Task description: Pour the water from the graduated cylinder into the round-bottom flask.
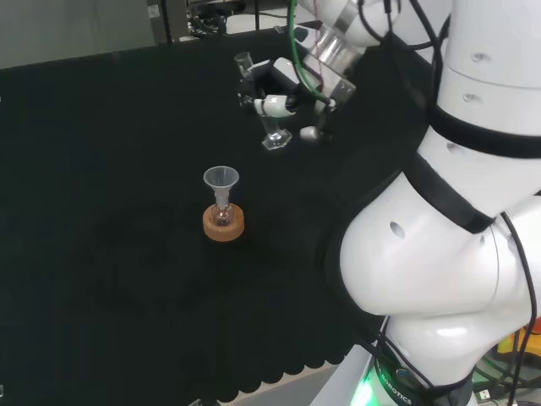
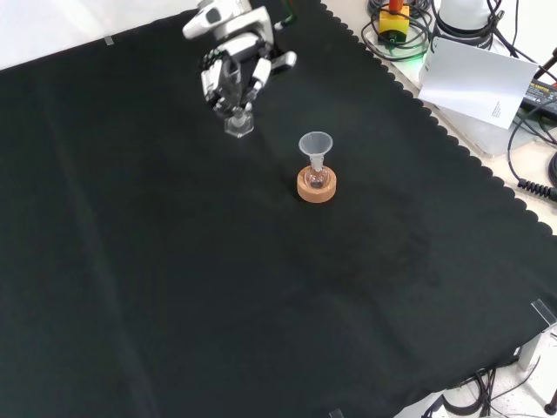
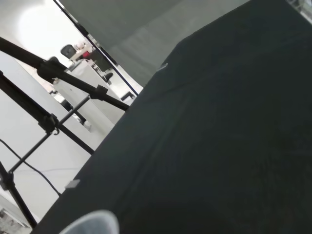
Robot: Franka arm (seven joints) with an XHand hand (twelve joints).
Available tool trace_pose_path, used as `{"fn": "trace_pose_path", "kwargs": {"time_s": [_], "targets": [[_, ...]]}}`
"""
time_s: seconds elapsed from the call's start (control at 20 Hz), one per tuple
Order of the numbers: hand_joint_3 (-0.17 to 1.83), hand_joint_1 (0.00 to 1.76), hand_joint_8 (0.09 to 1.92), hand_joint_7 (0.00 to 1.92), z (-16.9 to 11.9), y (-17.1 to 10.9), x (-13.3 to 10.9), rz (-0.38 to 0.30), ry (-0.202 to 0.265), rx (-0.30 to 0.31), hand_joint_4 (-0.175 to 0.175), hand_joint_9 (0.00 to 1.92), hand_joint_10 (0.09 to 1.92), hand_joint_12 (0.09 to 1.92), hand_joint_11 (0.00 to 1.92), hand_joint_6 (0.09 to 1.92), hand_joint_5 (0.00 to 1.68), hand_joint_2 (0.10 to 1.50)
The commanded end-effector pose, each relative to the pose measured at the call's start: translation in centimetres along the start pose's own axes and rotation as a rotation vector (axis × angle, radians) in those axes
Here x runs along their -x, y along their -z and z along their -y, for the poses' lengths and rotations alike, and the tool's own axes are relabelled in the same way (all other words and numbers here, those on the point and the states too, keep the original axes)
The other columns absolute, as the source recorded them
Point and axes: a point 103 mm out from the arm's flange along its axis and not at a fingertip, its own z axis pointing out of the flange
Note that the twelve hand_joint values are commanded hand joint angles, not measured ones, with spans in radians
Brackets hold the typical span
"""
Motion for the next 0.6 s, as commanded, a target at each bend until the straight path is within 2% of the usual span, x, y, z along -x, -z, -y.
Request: {"fn": "trace_pose_path", "kwargs": {"time_s": [0.05, 0.4, 0.6], "targets": [[0.00, 1.25, 1.00, 0.99, 7.4, 2.6, -1.1, 0.073, -0.075, -0.068, -0.175, 1.37, 0.09, 0.75, 1.22, 1.04, 0.96, 1.12], [0.00, 1.25, 1.03, 0.98, 11.9, 1.9, -1.5, 0.117, -0.133, -0.191, -0.175, 1.38, 0.09, 0.76, 1.21, 1.04, 0.96, 1.12], [0.00, 1.25, 1.03, 0.98, 13.0, 1.7, -1.1, 0.154, -0.149, -0.301, -0.175, 1.38, 0.09, 0.76, 1.21, 1.04, 0.96, 1.12]]}}
